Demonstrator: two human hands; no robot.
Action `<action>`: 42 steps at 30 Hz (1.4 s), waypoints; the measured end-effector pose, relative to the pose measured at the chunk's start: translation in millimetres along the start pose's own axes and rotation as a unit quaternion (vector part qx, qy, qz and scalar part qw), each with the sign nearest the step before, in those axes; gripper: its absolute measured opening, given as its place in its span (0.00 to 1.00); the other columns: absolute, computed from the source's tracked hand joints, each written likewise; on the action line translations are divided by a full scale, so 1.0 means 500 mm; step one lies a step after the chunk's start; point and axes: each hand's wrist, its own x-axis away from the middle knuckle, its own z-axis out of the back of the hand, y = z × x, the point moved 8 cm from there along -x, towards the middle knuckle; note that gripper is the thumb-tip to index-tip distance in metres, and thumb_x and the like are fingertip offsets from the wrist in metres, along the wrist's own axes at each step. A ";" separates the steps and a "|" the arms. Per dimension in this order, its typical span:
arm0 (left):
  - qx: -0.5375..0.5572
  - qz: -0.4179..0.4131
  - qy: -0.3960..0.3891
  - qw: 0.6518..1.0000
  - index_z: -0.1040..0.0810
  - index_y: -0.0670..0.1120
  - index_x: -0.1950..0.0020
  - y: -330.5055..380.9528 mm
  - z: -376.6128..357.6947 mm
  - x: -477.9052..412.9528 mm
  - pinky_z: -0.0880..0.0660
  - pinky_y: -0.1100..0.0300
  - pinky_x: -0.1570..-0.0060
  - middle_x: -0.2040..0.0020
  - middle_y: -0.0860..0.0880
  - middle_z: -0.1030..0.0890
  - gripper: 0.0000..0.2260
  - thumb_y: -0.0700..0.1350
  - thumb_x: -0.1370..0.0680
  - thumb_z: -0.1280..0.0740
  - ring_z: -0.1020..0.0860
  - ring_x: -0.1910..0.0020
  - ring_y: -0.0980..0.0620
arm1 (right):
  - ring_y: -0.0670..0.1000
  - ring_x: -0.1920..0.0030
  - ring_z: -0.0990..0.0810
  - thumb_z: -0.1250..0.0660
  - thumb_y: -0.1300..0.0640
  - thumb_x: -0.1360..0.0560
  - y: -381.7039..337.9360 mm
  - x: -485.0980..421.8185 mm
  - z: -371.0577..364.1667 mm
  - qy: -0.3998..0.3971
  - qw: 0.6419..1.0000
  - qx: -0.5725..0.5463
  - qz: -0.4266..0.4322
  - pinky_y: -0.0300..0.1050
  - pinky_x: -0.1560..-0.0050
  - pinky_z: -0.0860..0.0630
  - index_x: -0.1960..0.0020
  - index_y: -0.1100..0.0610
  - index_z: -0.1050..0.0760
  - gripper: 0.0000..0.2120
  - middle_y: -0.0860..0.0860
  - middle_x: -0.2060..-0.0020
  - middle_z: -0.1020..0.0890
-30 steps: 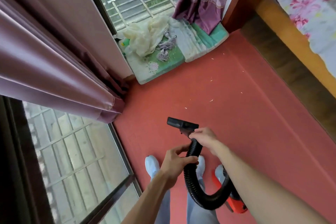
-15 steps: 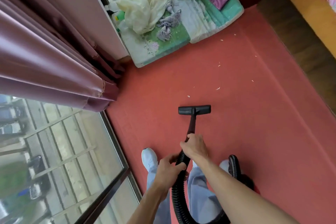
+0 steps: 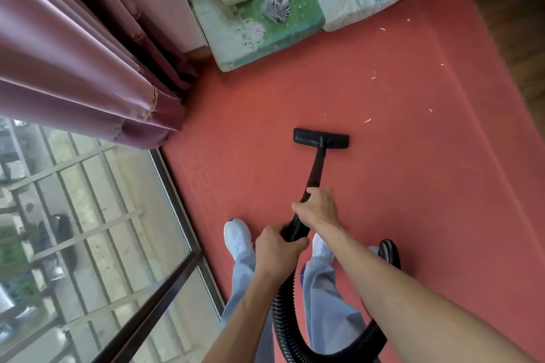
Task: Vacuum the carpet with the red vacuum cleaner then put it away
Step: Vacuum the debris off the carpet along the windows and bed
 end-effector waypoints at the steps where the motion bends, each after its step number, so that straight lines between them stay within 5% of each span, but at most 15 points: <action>1: -0.007 -0.004 -0.001 1.000 0.21 0.40 0.58 0.007 -0.005 -0.018 0.34 0.59 0.69 0.73 0.53 0.29 0.07 0.44 0.29 0.28 0.33 0.72 0.52 | 0.60 0.43 0.24 0.33 0.54 0.27 -0.006 -0.015 0.007 0.006 1.000 0.001 0.010 0.47 0.47 0.27 0.41 0.60 0.24 0.17 0.57 0.41 0.30; 6: 0.029 -0.025 -0.020 0.999 0.17 0.47 0.53 0.031 -0.025 -0.080 0.29 0.60 0.66 0.67 0.55 0.21 0.07 0.44 0.30 0.27 0.26 0.70 0.54 | 0.58 0.53 0.25 0.33 0.53 0.26 -0.026 -0.073 0.039 0.044 0.998 0.022 0.046 0.43 0.57 0.32 0.56 0.58 0.26 0.08 0.58 0.45 0.28; 10: 0.073 -0.032 -0.053 0.995 0.18 0.51 0.46 0.044 -0.008 -0.071 0.18 0.61 0.59 0.58 0.54 0.14 0.17 0.45 0.33 0.22 0.16 0.62 0.58 | 0.57 0.50 0.23 0.34 0.52 0.25 -0.026 -0.063 0.074 0.043 0.997 0.055 0.043 0.43 0.55 0.32 0.42 0.58 0.21 0.15 0.56 0.43 0.26; 15: 0.067 -0.043 -0.086 0.993 0.17 0.50 0.49 0.070 0.021 -0.058 0.21 0.67 0.62 0.59 0.53 0.14 0.16 0.45 0.34 0.19 0.17 0.63 0.59 | 0.57 0.47 0.21 0.32 0.53 0.28 -0.020 -0.035 0.096 0.036 0.999 -0.004 0.016 0.52 0.45 0.24 0.44 0.65 0.21 0.18 0.57 0.48 0.19; 21: 0.040 -0.052 -0.048 0.997 0.17 0.52 0.45 0.086 0.015 -0.122 0.24 0.68 0.66 0.55 0.55 0.15 0.16 0.48 0.31 0.21 0.17 0.63 0.60 | 0.54 0.38 0.24 0.31 0.51 0.29 -0.036 -0.110 0.081 0.054 0.995 -0.086 0.025 0.46 0.38 0.28 0.34 0.55 0.23 0.23 0.55 0.37 0.23; 25: -0.026 -0.115 -0.029 0.993 0.17 0.51 0.41 0.119 -0.017 -0.165 0.24 0.67 0.59 0.53 0.58 0.16 0.17 0.46 0.29 0.24 0.18 0.58 0.59 | 0.53 0.33 0.27 0.31 0.52 0.28 -0.021 -0.169 0.081 0.064 0.988 -0.139 0.019 0.47 0.33 0.30 0.29 0.52 0.28 0.28 0.54 0.35 0.23; 29: -0.080 -0.189 -0.026 0.978 0.21 0.49 0.36 0.151 -0.056 -0.164 0.26 0.62 0.47 0.43 0.52 0.20 0.23 0.44 0.30 0.23 0.22 0.46 0.54 | 0.53 0.35 0.26 0.31 0.55 0.29 0.005 -0.178 0.123 0.124 0.980 -0.155 0.016 0.46 0.35 0.29 0.34 0.54 0.23 0.23 0.54 0.39 0.21; 32: -0.084 -0.224 -0.035 0.970 0.21 0.51 0.37 0.156 -0.071 -0.138 0.29 0.71 0.52 0.46 0.53 0.20 0.22 0.44 0.31 0.23 0.22 0.48 0.58 | 0.54 0.41 0.23 0.31 0.53 0.32 0.036 -0.150 0.142 0.142 0.976 -0.168 0.003 0.51 0.39 0.25 0.41 0.52 0.19 0.20 0.53 0.45 0.19; 36: -0.092 -0.234 -0.083 0.964 0.20 0.56 0.40 0.143 -0.084 -0.088 0.30 0.76 0.55 0.49 0.59 0.20 0.22 0.48 0.33 0.22 0.24 0.50 0.65 | 0.53 0.46 0.21 0.32 0.52 0.31 0.096 -0.087 0.145 0.153 0.973 -0.173 -0.030 0.50 0.43 0.24 0.37 0.50 0.21 0.22 0.53 0.44 0.20; 42: -0.122 -0.238 -0.113 0.957 0.19 0.57 0.43 0.130 -0.108 -0.064 0.29 0.74 0.55 0.53 0.58 0.20 0.21 0.47 0.34 0.21 0.24 0.49 0.66 | 0.50 0.49 0.23 0.32 0.53 0.27 0.173 -0.057 0.111 0.132 0.966 -0.210 -0.068 0.44 0.49 0.28 0.33 0.53 0.24 0.22 0.52 0.39 0.24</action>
